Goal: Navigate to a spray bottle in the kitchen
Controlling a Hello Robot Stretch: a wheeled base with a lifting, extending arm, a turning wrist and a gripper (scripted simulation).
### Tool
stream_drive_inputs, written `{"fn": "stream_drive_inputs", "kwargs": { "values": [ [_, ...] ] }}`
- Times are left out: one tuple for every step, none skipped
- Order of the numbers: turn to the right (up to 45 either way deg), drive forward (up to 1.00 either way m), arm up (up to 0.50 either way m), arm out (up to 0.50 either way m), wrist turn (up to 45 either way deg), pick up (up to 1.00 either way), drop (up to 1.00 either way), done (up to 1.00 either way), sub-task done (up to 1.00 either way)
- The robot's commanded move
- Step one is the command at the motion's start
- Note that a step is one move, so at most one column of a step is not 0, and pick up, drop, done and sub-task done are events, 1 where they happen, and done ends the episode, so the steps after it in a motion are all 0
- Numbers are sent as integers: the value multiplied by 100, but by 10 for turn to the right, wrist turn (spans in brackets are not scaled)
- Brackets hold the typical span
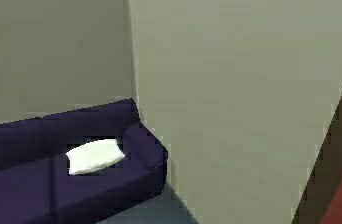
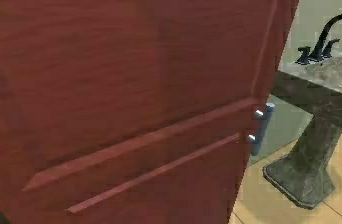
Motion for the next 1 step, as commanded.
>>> {"fn": "stream_drive_inputs", "kwargs": {
  "values": [
    [-450,0,0,0,0,0,0,0,0]
  ]
}}
